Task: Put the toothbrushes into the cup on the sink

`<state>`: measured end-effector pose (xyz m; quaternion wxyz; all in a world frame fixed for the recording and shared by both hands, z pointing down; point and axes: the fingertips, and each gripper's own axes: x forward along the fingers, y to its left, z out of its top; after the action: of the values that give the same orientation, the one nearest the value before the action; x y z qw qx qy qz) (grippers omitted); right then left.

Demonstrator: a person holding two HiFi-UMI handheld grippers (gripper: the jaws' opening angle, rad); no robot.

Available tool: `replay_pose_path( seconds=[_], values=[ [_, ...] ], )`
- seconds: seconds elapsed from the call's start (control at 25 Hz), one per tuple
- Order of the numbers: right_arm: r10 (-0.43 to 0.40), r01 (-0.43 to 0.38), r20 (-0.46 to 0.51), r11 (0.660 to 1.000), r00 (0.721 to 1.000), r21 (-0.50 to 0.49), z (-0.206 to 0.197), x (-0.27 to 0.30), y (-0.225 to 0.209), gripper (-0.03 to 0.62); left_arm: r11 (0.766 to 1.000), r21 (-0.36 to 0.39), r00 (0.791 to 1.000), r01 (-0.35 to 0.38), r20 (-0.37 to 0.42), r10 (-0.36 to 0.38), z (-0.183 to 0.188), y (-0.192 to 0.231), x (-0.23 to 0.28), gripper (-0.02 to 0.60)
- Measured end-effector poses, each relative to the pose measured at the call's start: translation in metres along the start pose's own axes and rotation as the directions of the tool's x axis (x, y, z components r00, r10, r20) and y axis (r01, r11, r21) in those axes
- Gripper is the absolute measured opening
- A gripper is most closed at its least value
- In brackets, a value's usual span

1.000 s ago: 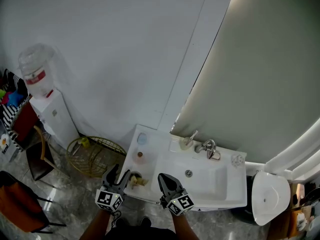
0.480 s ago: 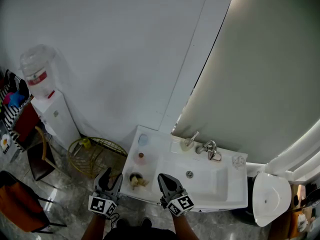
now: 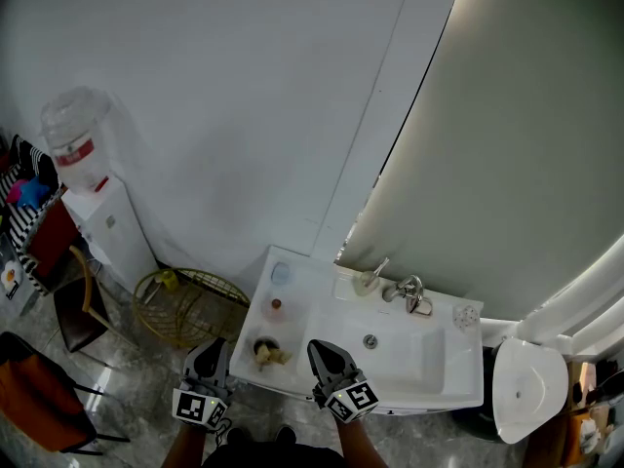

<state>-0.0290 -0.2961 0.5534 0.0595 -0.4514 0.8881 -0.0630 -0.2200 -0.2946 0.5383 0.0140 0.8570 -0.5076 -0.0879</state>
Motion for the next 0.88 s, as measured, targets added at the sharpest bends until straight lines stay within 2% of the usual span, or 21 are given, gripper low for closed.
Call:
replay_pose_path(
  seconds=[0.2,0.32,0.48,0.88],
  values=[
    [0.019,-0.02,-0.02,0.999,1.0,-0.03,-0.001,0.002,0.007,0.028,1.0,-0.008,1.0,0.019,0.006,-0.019,-0.002,-0.004,-0.005,0.025],
    [0.025,-0.026,-0.022,0.999,0.999,-0.036,-0.007,0.002,0.011,0.028,0.999,0.014,1.0,0.03,-0.01,-0.029,-0.008,-0.007,-0.009,0.025],
    [0.035,-0.04,-0.055,0.995,0.998,-0.094,-0.007,0.006,0.021,0.028,0.998,0.056,0.999,0.043,-0.017,-0.042,-0.009,-0.01,-0.011,0.025],
    [0.036,-0.043,-0.069,0.994,0.997,-0.1,-0.011,0.002,0.024,0.028,0.995,0.091,0.998,0.052,-0.034,-0.049,-0.01,-0.018,-0.014,0.025]
  ],
)
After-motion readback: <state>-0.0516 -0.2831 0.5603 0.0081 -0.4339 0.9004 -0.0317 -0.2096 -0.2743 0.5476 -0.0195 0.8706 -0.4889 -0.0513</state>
